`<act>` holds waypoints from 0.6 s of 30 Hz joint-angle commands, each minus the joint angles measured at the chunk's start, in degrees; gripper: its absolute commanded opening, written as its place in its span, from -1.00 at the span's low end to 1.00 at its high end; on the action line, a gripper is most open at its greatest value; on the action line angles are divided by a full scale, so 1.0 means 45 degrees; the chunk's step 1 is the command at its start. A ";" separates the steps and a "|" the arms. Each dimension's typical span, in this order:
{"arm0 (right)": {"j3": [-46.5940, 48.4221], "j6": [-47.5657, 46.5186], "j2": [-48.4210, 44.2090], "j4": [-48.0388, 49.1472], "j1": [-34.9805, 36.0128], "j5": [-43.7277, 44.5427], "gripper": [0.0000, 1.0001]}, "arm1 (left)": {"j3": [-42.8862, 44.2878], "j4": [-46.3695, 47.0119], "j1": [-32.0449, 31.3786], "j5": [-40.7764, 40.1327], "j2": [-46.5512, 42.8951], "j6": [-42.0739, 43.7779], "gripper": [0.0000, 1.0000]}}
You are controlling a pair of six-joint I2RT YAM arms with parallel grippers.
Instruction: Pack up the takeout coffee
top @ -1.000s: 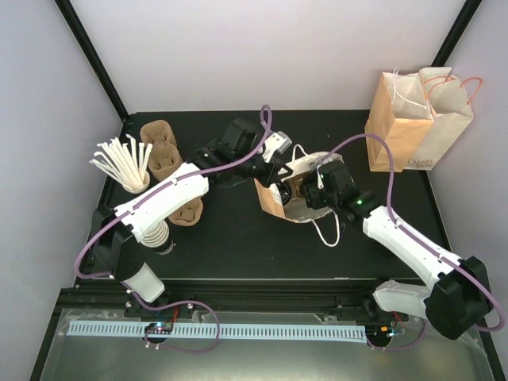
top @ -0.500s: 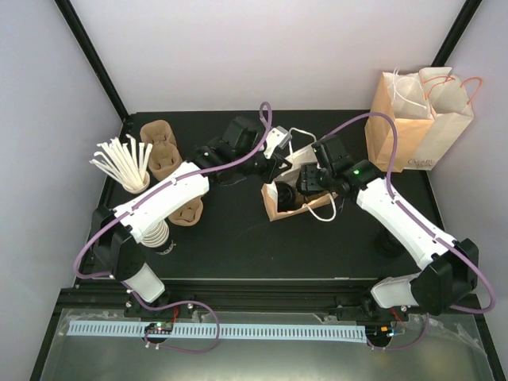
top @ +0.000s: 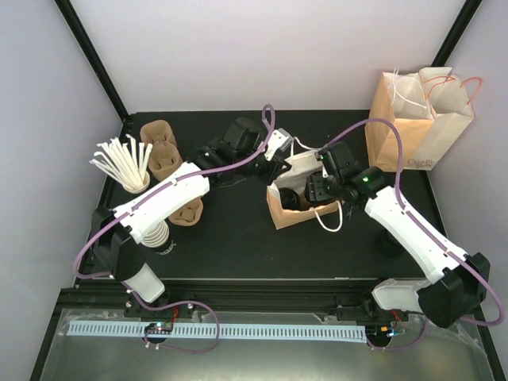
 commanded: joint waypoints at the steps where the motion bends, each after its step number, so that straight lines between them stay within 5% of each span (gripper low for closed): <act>1: -0.0335 -0.1328 -0.0804 -0.0338 -0.0117 -0.0587 -0.97 | 0.0604 0.0085 -0.0042 -0.0206 -0.0001 0.0621 -0.97; 10: 0.0073 -0.2907 -0.0534 0.0351 -0.0018 -0.2086 -0.97 | 0.0372 0.0566 -0.0281 0.1366 -0.0100 0.0434 -0.97; 18: -0.0088 -0.3872 0.0537 0.0801 0.0025 -0.0768 -0.97 | 0.0492 0.0596 -0.0299 0.2167 0.0128 -0.0236 -0.97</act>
